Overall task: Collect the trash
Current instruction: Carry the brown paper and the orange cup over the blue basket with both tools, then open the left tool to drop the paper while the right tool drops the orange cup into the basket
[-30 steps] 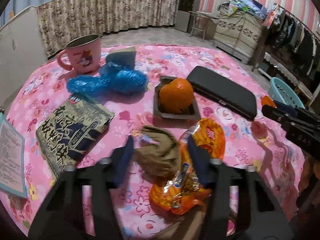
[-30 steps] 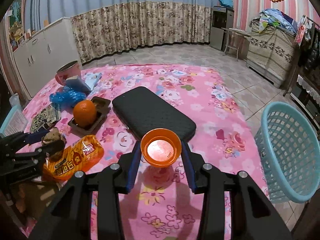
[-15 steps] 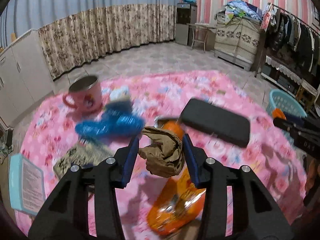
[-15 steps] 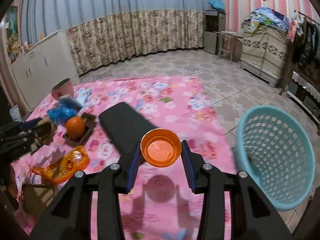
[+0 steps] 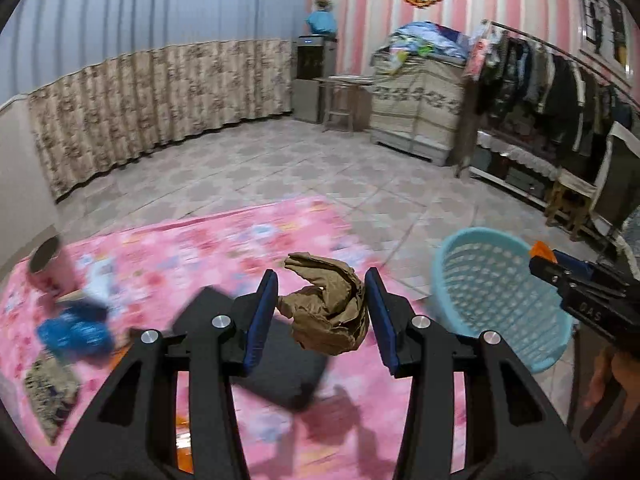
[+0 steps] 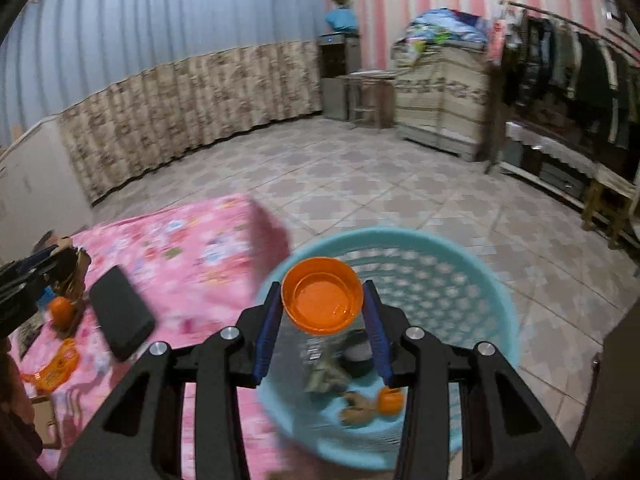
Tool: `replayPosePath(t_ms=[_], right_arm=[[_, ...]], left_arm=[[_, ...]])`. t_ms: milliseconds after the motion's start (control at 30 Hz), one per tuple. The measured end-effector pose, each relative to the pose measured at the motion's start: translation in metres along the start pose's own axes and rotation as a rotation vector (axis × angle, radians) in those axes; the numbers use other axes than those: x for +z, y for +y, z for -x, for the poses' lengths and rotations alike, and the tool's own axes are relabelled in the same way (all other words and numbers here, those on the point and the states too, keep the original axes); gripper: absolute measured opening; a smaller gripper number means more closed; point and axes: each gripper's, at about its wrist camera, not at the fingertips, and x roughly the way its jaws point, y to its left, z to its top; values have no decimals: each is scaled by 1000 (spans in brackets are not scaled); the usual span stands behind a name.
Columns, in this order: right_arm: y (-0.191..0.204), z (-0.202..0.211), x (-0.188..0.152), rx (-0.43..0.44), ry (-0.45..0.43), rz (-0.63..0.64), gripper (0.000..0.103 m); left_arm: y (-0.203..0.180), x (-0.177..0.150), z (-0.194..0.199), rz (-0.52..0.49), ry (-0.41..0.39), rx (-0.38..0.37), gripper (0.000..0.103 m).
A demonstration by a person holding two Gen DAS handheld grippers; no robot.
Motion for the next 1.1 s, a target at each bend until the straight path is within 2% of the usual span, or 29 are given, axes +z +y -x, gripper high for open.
replayPosePath(t_ms=[100,300,400,700,733,767,833,933,1067,1100], right_arm=[[-30,-3,0,-27,5,-64,40],[-61,-6,-3,-89,10,-112,40],[-77,-8,-6,-114,17,-149,40],[-94,-14,-10,-127,27,-179,40],[-93,-14,-11,-124,29,-177,40],[-93,-15,-11,-123,31,-176,40],[-92,-17,-11,-125,32,-173,40],[-89,-19,-12,-132,33,-169,40],[-85,-23,-14,-134,45,-158,40],[-83,-24,-14,-131,48,-156,40]], left_arm=[[-33,6,-13,-27,-7,-40,44],[-94,10,-38,-76,-22,-115,44],[-113,9,-52,-77,5,-163,44],[-149,12,-80,-99,40,-218,45],[-149,13,-81,-101,42,-221,50],[-150,13,-82,-105,46,-223,62],[-149,15,-83,-103,35,-204,75],[-142,18,-81,-95,33,-187,81],[-130,18,-70,-113,-1,-120,95],[-128,17,-68,-116,-5,-107,96]])
